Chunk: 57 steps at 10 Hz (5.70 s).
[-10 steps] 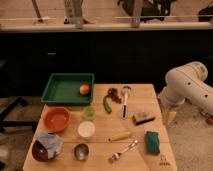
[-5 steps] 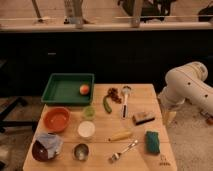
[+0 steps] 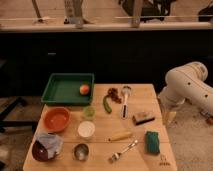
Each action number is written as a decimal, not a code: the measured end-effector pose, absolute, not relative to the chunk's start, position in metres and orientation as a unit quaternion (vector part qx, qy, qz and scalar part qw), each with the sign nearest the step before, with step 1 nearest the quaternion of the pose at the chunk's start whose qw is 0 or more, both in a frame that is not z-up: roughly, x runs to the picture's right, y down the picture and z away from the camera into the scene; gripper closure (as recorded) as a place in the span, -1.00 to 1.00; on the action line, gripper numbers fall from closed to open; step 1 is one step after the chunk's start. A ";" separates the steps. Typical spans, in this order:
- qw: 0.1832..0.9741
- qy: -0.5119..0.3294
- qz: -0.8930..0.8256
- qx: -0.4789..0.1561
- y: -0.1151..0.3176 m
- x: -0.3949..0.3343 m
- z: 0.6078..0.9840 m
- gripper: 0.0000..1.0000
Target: Place grapes in plastic cup
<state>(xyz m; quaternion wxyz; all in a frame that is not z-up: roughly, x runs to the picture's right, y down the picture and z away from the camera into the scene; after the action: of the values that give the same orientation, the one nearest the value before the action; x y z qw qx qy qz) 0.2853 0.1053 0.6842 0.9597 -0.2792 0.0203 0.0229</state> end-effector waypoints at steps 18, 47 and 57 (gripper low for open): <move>0.916 -0.019 0.343 -0.208 -0.025 0.146 0.741 -0.60; 0.754 0.108 0.606 -0.231 -0.035 0.111 0.920 -0.60; 0.757 0.161 0.577 -0.261 0.002 0.084 0.956 -0.60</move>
<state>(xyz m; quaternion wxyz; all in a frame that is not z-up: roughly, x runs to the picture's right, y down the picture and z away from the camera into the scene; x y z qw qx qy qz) 0.0842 0.0024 0.9562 0.7570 -0.2613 0.1611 0.5768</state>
